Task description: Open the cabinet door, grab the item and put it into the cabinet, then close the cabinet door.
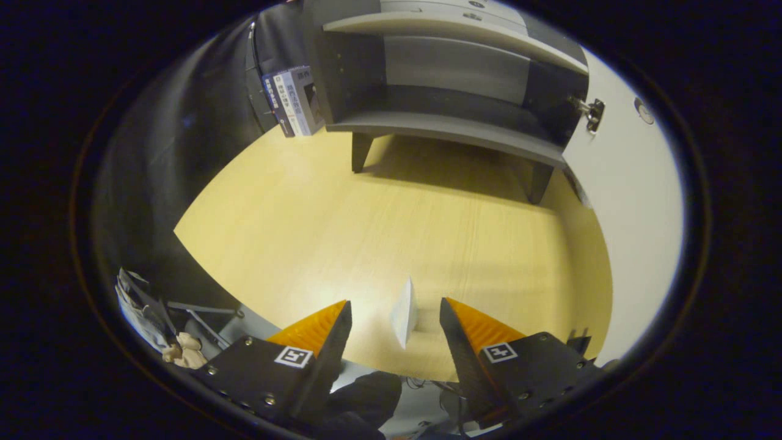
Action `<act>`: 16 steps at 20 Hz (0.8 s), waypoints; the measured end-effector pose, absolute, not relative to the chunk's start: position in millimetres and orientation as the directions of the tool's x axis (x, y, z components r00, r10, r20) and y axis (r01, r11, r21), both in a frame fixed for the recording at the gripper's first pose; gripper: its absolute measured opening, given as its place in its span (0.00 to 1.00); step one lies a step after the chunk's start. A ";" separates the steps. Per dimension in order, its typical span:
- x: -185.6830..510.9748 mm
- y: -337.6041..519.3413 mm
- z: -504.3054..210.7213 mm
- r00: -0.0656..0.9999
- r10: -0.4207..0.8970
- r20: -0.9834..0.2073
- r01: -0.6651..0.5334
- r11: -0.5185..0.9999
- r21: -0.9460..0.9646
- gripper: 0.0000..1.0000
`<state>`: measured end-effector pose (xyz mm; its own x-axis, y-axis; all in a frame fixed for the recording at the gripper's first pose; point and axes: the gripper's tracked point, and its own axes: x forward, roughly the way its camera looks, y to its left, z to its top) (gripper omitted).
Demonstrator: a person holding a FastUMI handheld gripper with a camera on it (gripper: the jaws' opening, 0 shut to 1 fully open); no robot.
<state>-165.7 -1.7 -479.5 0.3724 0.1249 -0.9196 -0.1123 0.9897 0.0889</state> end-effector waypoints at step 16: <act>-146.7 -7.3 -517.4 0.351 0.011 -0.936 -0.075 0.997 -0.016 0.12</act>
<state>-146.7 -7.3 -517.4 0.3508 0.0111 -0.9364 -0.0755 0.9970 -0.0164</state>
